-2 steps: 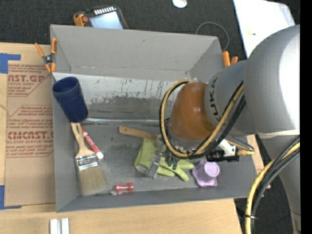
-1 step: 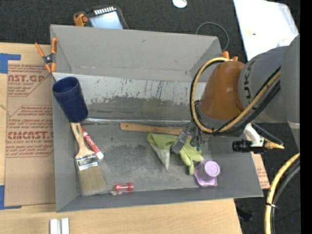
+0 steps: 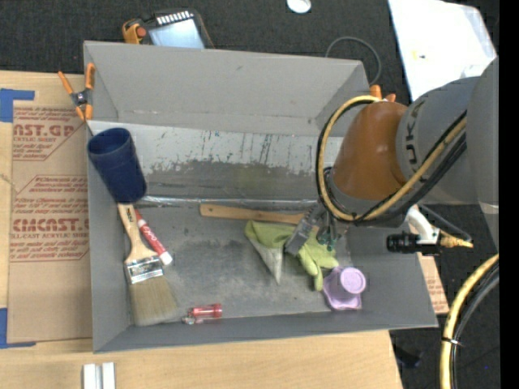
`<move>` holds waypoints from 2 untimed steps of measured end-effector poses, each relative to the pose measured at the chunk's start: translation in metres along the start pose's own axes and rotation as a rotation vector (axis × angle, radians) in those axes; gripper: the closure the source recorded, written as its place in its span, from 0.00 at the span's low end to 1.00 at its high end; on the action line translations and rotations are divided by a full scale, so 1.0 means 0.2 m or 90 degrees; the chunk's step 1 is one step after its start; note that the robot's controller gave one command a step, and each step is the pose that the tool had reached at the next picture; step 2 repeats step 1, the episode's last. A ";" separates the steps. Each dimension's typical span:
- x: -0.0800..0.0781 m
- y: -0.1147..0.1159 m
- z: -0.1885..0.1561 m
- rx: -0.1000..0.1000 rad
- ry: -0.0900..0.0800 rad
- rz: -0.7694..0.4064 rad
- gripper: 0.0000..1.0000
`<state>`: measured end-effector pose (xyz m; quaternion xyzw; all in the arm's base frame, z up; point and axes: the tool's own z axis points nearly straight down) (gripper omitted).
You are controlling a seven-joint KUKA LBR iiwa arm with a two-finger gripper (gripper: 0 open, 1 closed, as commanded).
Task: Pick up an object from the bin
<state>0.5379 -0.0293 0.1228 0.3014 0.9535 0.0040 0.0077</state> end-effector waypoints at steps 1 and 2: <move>0.00 -0.03 -0.32 0.001 0.003 -0.014 1.00; 0.00 -0.03 -0.32 0.001 0.003 -0.014 1.00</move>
Offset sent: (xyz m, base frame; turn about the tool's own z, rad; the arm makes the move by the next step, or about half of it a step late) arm 0.0147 0.0138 0.1959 0.1050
